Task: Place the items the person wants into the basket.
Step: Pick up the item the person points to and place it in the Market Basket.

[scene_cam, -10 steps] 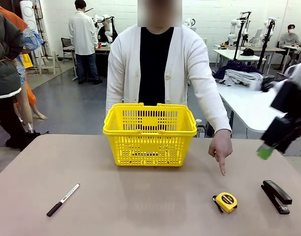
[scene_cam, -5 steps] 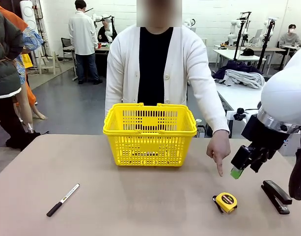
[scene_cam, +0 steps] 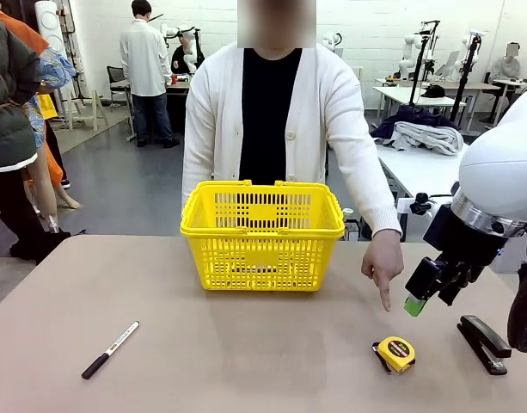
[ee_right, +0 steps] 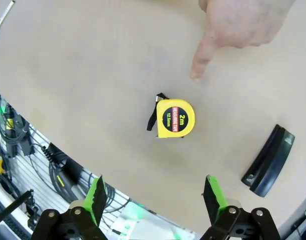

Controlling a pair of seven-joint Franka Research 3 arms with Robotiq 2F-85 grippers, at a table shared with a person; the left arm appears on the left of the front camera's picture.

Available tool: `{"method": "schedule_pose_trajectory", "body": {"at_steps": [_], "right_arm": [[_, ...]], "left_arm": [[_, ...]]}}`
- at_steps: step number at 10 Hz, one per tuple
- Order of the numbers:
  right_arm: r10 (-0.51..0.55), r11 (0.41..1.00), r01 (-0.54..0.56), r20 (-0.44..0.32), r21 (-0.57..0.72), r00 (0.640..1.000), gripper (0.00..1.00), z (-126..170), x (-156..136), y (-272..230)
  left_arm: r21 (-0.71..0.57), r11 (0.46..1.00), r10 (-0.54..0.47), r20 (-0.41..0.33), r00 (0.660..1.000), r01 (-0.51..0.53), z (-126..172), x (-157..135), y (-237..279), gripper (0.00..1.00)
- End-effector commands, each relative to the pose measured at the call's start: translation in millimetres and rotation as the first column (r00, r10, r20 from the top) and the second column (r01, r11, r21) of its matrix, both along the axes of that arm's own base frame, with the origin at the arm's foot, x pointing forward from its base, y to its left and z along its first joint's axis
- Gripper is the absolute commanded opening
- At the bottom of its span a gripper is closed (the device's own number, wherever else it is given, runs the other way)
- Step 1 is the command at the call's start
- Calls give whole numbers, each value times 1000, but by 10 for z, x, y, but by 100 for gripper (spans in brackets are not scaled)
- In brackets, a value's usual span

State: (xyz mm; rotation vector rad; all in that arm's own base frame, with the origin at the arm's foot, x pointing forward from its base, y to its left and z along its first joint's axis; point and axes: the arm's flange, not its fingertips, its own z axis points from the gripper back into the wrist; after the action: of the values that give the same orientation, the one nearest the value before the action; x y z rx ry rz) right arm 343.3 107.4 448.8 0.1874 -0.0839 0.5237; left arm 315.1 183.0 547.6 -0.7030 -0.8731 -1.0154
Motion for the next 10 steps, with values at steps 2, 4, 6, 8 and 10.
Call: {"method": "schedule_pose_trajectory", "body": {"at_steps": [2,4,6,8,10], "right_arm": [[-1,1000,2,5,-12,1000,100,-9,-4,16],[-1,1000,2,5,-12,1000,100,-9,-4,16],[9,999,-8,28,-33,1000,100,-140,-16,79],[-5,996,11,73,-87,997,100,-401,12,244],[5,994,3,72,-109,997,100,-605,31,382]], "left_arm": [[-15,1000,-11,24,1000,11,-7,-4,19,100],[-15,1000,-11,24,1000,11,-7,-4,19,100],[-15,1000,-11,24,1000,11,-7,-4,19,100],[-15,1000,-11,24,1000,11,-7,-4,19,100],[-15,1000,-11,24,1000,11,-7,-4,19,100]]}}
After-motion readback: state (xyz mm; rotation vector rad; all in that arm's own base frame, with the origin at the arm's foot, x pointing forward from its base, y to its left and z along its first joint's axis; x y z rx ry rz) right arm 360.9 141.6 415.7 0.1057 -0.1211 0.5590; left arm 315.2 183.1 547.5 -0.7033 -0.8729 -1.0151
